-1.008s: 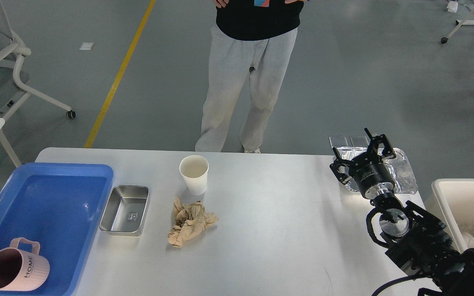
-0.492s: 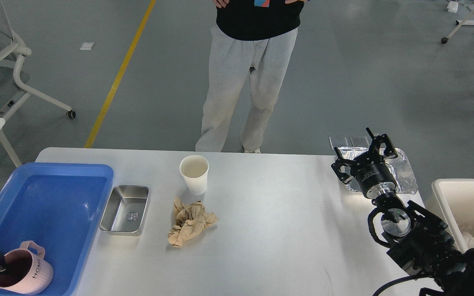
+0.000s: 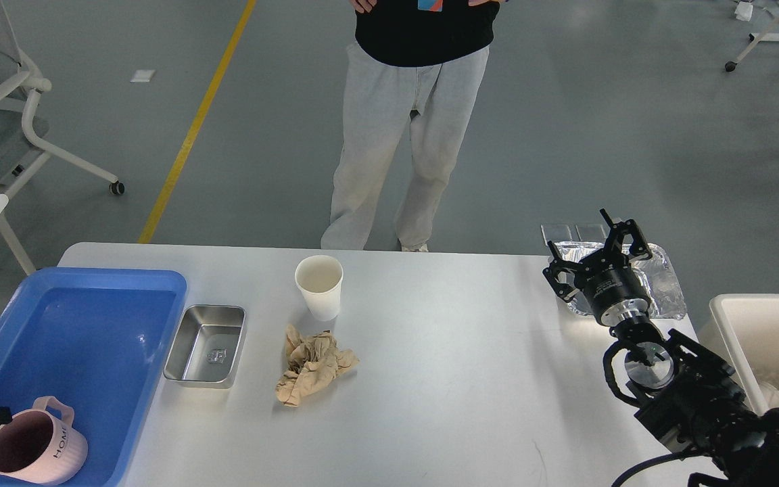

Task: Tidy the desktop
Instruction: 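Lower the pink mug into the blue tray and open the left gripper, then move the left gripper toward the small steel tray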

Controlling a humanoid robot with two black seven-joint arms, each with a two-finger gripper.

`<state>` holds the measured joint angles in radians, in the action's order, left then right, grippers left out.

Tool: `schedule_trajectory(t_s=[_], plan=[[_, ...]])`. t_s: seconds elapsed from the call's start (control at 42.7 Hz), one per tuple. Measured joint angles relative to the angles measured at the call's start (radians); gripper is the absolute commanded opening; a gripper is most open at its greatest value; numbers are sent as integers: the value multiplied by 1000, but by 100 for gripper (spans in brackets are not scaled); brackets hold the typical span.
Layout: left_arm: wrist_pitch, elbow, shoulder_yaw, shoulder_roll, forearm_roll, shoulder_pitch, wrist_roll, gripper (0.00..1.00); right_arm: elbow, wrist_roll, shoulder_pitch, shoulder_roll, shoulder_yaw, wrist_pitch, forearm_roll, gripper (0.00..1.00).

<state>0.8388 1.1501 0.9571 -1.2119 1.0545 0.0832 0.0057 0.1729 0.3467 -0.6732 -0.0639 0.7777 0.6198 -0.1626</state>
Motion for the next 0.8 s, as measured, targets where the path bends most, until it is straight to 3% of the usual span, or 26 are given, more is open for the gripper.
schedule_trajectory(t_s=[0.539,0.797], plan=[[-7,63,-5,-89,-238,-3,-10,93,-1,1,1,3,0,-2,0,100],[-99,200,-7,-135,-238,-16,-14,92,-1,2,4,5,0,-2,0,100]])
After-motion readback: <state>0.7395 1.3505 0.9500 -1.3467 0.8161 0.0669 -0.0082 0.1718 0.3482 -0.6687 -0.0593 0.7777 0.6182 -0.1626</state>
